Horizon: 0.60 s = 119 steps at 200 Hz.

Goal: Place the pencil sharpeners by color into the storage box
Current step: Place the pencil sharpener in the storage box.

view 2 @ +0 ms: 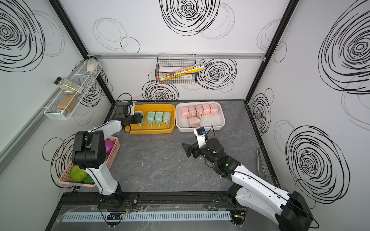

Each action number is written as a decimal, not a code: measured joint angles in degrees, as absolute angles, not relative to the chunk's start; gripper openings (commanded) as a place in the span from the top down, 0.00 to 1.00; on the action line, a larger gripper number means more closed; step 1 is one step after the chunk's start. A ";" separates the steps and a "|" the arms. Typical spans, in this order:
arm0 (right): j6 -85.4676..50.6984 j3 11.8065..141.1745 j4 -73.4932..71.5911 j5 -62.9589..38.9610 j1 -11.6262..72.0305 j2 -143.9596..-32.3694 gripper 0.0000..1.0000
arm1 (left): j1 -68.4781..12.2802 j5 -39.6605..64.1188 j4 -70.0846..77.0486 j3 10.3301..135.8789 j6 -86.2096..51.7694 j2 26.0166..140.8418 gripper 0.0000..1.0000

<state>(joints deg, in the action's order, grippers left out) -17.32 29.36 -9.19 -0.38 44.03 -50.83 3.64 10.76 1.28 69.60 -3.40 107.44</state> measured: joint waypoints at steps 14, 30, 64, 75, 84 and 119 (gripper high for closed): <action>-17.32 29.36 -8.95 -0.54 44.03 -50.83 0.00 | 3.64 11.25 1.30 70.06 -3.42 108.01 1.00; -17.32 29.36 -8.82 -0.73 44.03 -50.83 0.00 | 3.42 11.49 1.32 70.11 -3.44 108.03 0.98; -17.32 29.36 -8.51 -1.13 44.03 -50.83 0.00 | 2.22 11.05 1.19 71.53 -3.44 109.01 0.87; -17.32 29.36 -8.51 -1.17 44.03 -50.83 0.00 | 1.48 10.66 1.17 72.16 -3.44 109.58 0.85; -17.32 29.36 -8.51 -1.21 44.03 -50.83 0.00 | 0.82 10.33 1.08 72.69 -3.44 110.13 0.84; -17.32 29.36 -8.19 -1.39 44.03 -50.83 0.00 | -0.12 8.71 0.69 72.95 -3.51 111.66 0.77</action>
